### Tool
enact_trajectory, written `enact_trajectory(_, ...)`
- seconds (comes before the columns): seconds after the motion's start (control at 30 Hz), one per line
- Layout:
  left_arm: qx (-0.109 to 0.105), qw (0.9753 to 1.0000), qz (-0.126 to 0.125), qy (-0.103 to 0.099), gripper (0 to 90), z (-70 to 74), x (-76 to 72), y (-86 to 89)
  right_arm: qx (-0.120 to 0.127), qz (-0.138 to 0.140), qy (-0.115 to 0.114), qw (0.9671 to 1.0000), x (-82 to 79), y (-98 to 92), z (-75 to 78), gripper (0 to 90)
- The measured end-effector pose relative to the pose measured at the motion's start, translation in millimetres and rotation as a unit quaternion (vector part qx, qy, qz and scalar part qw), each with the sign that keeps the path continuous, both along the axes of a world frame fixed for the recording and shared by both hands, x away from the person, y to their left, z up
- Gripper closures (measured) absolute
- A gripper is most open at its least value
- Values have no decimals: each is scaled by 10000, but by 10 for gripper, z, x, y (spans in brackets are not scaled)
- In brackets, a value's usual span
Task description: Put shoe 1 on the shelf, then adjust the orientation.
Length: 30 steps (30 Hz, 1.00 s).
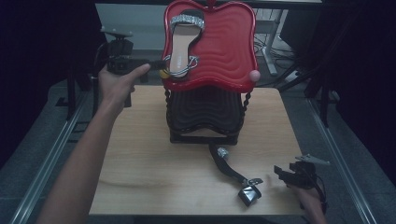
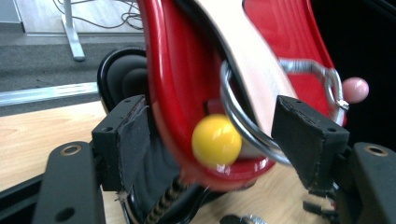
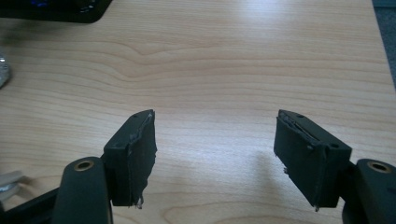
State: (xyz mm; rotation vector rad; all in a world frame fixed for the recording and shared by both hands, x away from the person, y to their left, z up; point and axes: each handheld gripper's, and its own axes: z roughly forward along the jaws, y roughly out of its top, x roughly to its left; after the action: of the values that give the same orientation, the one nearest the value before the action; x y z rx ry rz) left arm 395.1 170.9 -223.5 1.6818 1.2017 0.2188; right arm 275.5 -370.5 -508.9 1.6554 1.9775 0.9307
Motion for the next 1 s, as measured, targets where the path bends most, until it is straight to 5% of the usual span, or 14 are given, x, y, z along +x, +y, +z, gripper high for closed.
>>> enact_trajectory(0.3,-130,9999,29,83,291,-145,-41,132,56,270,-94,9996,-5,66,85,399)
enact_trajectory(0.5,-131,9999,94,-21,295,-125,-85,184,293,587,-231,9976,-7,78,198,552)
enact_trajectory(0.67,-119,9998,118,-61,296,-116,-125,234,241,904,-279,9952,-21,148,300,700)
enact_trajectory(1.0,-84,9998,187,-14,304,-185,-201,355,18,1741,-72,9847,-58,449,463,888)
